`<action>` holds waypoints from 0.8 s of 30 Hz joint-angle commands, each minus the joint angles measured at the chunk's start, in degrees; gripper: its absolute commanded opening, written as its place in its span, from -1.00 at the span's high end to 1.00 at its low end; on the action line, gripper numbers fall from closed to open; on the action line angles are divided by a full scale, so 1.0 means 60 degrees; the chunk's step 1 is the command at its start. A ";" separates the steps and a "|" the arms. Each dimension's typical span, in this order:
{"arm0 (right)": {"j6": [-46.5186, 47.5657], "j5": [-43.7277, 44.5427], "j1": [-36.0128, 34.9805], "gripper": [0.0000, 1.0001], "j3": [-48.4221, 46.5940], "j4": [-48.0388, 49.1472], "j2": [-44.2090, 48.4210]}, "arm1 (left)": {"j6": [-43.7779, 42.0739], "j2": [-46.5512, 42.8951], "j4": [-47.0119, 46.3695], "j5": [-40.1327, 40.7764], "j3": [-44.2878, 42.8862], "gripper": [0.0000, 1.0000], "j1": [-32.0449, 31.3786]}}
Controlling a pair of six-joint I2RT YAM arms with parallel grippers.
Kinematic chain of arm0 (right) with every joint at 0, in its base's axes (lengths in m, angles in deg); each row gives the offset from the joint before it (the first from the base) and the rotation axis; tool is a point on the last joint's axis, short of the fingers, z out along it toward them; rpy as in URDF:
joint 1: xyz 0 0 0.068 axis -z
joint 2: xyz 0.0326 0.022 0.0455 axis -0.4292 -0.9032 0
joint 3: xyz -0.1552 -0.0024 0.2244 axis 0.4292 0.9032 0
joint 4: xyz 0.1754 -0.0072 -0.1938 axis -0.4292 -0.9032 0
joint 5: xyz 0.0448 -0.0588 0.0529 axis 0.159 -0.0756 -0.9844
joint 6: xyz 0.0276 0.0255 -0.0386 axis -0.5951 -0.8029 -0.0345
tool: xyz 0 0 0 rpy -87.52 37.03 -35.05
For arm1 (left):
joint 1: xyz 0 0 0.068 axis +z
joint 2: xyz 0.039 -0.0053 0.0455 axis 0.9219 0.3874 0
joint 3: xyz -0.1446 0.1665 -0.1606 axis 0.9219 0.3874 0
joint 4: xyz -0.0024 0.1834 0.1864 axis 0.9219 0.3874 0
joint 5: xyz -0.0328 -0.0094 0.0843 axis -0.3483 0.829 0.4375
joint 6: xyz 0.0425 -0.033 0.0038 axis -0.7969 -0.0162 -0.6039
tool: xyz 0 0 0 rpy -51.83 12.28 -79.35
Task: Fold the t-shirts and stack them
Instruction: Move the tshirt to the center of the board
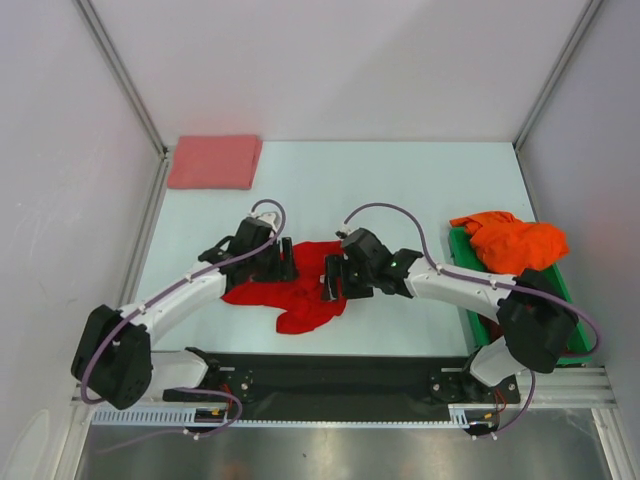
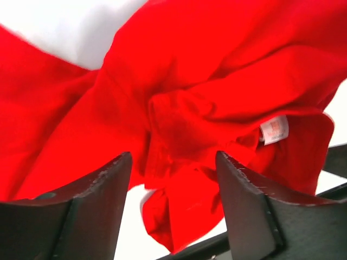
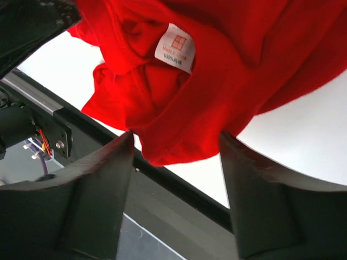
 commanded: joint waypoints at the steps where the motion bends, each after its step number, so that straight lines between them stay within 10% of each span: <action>1: -0.0123 -0.0095 -0.0014 -0.31 -0.0296 0.0647 -0.0118 | -0.0273 0.0320 -0.0833 -0.0374 -0.0538 -0.32 0.0097; 13: 0.0520 -0.0287 0.0937 1.00 -0.0369 -0.0215 0.0934 | -0.0668 0.0600 -0.1215 -0.0623 -0.2045 0.94 0.0126; 24: 0.2717 -0.0521 0.3413 1.00 -0.2182 -0.3697 0.4712 | -0.1650 -0.0690 -0.3319 -0.1982 -0.4624 0.99 0.0112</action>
